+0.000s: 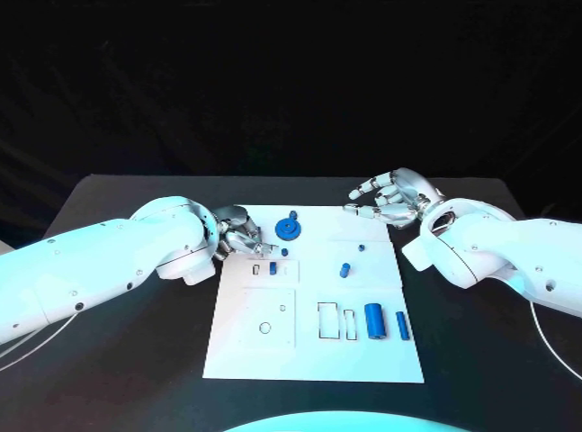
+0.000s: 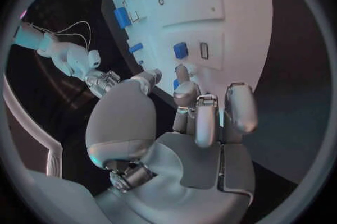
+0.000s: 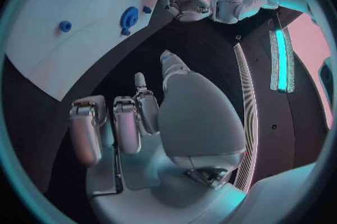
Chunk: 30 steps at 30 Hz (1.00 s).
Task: Assemble the parts on the task board
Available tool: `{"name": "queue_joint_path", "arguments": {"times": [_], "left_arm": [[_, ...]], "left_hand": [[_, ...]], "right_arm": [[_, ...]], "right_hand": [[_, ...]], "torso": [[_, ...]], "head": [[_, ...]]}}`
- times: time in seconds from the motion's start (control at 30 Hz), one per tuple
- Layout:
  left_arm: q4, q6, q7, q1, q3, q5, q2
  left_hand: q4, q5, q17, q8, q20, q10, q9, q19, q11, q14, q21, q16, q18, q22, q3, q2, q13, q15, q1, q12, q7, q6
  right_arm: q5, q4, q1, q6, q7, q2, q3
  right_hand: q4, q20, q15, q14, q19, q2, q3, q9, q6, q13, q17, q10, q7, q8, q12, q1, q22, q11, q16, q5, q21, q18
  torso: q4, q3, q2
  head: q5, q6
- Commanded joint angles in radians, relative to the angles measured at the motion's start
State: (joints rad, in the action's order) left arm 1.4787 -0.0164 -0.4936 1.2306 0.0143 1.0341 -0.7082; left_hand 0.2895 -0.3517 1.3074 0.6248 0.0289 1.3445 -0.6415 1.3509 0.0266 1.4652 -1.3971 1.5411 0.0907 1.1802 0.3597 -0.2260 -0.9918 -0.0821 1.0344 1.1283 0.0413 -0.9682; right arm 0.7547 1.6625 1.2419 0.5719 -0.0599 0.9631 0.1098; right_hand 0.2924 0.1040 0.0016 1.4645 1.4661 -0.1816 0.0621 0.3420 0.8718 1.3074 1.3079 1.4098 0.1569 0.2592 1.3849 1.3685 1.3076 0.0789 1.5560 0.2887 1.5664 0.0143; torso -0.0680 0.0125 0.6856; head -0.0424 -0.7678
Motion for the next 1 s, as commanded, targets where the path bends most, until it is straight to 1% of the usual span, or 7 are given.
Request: {"name": "queue_joint_path", "arguments": {"times": [0.03,0.17,0.37,0.47,0.57,0.73,1.0], "left_arm": [[-0.013,-0.027,-0.002,0.021,-0.009,-0.065,-0.007],[-0.052,-0.053,-0.001,0.052,-0.016,-0.071,-0.005],[-0.136,-0.103,0.001,0.077,-0.019,-0.051,0.029],[-0.173,-0.126,0.000,0.083,-0.020,-0.034,0.049],[-0.214,-0.165,-0.003,0.087,-0.020,-0.007,0.074],[-0.274,-0.212,-0.006,0.089,-0.019,0.030,0.115],[-0.353,-0.233,-0.007,0.089,-0.012,0.035,0.170]], "left_hand": [[0.001,0.003,0.202,-0.011,0.003,-0.017,0.001,-0.012,-0.003,0.088,0.011,-0.005,-0.005,-0.012,-0.010,0.005,0.019,0.003,0.020,-0.018,0.007,0.018],[0.001,-0.001,0.195,-0.029,0.010,-0.047,0.007,-0.028,-0.014,0.085,0.023,-0.009,-0.001,-0.035,-0.017,0.008,0.058,0.011,0.042,-0.051,0.019,0.045],[0.001,-0.002,0.170,-0.046,0.021,-0.087,0.013,-0.059,-0.027,0.076,0.049,-0.023,0.008,-0.080,-0.024,0.013,0.106,0.023,0.071,-0.091,0.033,0.068],[0.002,-0.001,0.168,-0.048,0.023,-0.092,0.014,-0.062,-0.029,0.074,0.051,-0.024,0.009,-0.084,-0.026,0.014,0.110,0.025,0.071,-0.094,0.035,0.070],[0.003,0.000,0.168,-0.049,0.024,-0.095,0.014,-0.063,-0.030,0.074,0.052,-0.025,0.009,-0.085,-0.029,0.015,0.111,0.026,0.068,-0.095,0.037,0.072],[0.004,0.006,0.166,-0.054,0.028,-0.106,0.016,-0.069,-0.035,0.073,0.058,-0.025,0.011,-0.093,-0.038,0.022,0.120,0.030,0.057,-0.101,0.041,0.077],[0.004,0.008,0.165,-0.055,0.030,-0.110,0.016,-0.073,-0.037,0.072,0.060,-0.026,0.012,-0.098,-0.041,0.025,0.122,0.032,0.052,-0.102,0.043,0.080]], "right_arm": [[0.005,0.000,-0.001,-0.006,0.008,0.001,0.000],[0.005,-0.001,-0.001,-0.006,0.008,0.001,0.000],[0.005,-0.003,-0.001,-0.006,0.007,0.000,0.000],[0.005,-0.003,-0.001,-0.007,0.006,-0.001,0.000],[0.005,-0.004,-0.001,-0.007,0.007,-0.003,0.000],[0.005,-0.007,-0.001,-0.008,0.007,-0.006,0.000],[0.005,-0.011,-0.001,-0.008,0.008,-0.011,0.000]], "right_hand": [[-0.002,0.003,0.000,0.096,0.105,0.008,-0.005,0.000,0.001,0.096,0.225,-0.007,0.001,0.004,-0.006,-0.003,0.263,-0.004,-0.004,0.000,0.004,-0.014],[-0.002,0.003,0.000,0.096,0.105,0.008,-0.005,0.000,0.001,0.096,0.225,-0.007,0.001,0.004,-0.006,-0.003,0.263,-0.004,-0.004,0.000,0.004,-0.014],[-0.002,0.002,0.000,0.096,0.105,0.008,-0.006,0.000,0.001,0.097,0.225,-0.006,0.001,0.004,-0.005,-0.003,0.263,-0.004,-0.005,-0.001,0.004,-0.014],[-0.002,0.002,0.000,0.096,0.105,0.008,-0.006,0.000,0.001,0.097,0.225,-0.006,0.001,0.004,-0.005,-0.003,0.263,-0.004,-0.005,-0.001,0.004,-0.014],[-0.002,0.002,0.000,0.096,0.105,0.008,-0.006,0.000,0.001,0.097,0.225,-0.006,0.001,0.004,-0.005,-0.003,0.263,-0.004,-0.005,-0.001,0.004,-0.014],[-0.002,0.002,0.000,0.096,0.105,0.008,-0.006,0.000,0.001,0.097,0.225,-0.006,0.001,0.004,-0.005,-0.003,0.263,-0.004,-0.005,-0.001,0.004,-0.014],[-0.002,0.002,0.000,0.096,0.105,0.008,-0.006,0.000,0.001,0.097,0.225,-0.006,0.001,0.004,-0.005,-0.003,0.263,-0.004,-0.005,-0.001,0.004,-0.014]], "torso": [[0.0001,-0.0008,0.001],[-0.0004,-0.0003,0.001],[0.0013,0.0015,0.003],[0.0021,0.0020,0.004],[0.0004,0.0011,0.002],[-0.0013,0.0028,0.004],[0.0002,0.0042,0.007]], "head": [[0.001,0.002],[0.002,0.003],[0.005,0.004],[0.006,0.004],[0.008,0.003],[0.008,0.001],[0.010,0.000]]}}
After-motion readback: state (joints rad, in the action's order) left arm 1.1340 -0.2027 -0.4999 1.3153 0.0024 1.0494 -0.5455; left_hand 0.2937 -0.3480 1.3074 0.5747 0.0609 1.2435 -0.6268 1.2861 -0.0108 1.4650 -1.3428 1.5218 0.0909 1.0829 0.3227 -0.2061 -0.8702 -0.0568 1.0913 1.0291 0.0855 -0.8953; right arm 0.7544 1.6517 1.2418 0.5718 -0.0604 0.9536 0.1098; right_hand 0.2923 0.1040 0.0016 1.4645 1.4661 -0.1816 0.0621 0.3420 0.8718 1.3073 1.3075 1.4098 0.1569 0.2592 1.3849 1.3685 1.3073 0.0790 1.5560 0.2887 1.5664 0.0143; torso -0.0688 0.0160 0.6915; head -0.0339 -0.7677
